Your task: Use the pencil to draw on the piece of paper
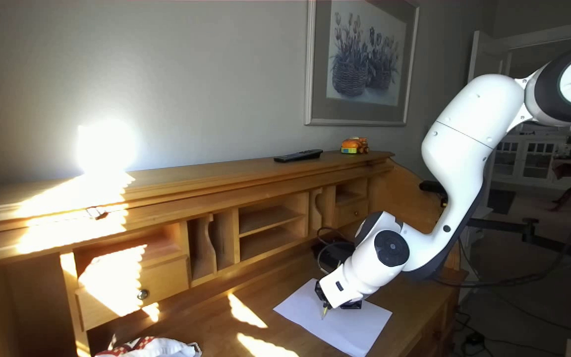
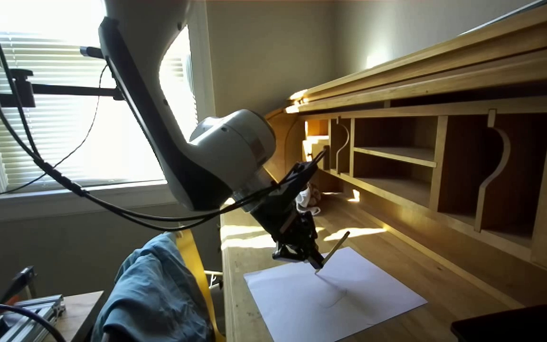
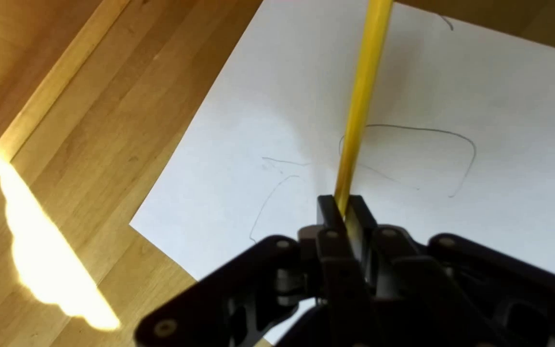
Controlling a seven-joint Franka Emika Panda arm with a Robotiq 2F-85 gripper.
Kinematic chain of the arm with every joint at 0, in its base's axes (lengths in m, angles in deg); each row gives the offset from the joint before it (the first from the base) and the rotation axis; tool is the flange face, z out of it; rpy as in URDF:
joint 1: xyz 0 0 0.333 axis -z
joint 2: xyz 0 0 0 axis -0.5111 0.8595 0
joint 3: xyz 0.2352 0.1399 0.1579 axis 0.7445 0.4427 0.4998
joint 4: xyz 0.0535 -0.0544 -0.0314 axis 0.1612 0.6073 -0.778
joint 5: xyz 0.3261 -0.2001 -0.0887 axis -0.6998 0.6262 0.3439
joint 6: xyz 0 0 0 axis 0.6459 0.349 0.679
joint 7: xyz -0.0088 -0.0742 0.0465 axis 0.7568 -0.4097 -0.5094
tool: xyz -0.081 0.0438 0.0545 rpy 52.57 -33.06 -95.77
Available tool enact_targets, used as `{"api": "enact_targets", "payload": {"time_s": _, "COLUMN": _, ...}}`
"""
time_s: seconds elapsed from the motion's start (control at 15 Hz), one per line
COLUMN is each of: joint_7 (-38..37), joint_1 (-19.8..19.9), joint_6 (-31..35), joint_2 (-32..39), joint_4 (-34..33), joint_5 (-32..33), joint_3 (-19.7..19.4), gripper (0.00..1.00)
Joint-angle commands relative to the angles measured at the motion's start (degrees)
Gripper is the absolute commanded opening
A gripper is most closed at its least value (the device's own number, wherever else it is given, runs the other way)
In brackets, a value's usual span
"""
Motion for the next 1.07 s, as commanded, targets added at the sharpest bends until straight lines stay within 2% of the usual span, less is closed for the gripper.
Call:
{"api": "enact_targets", "payload": {"time_s": 0.0, "joint_7": -0.51, "joint_1": 1.75, "joint_6": -1.57, "joint_2": -1.34, "joint_4": 2.25, "joint_5": 0.42, "joint_3": 0.84, "gripper": 0.02}}
{"api": "enact_targets", "payload": {"time_s": 1.0, "joint_7": -0.42, "joint_1": 3.16, "joint_6": -4.84, "joint_2": 1.66, "joint_4": -2.43, "joint_5": 1.01, "joint_3": 1.03, "gripper": 0.02}}
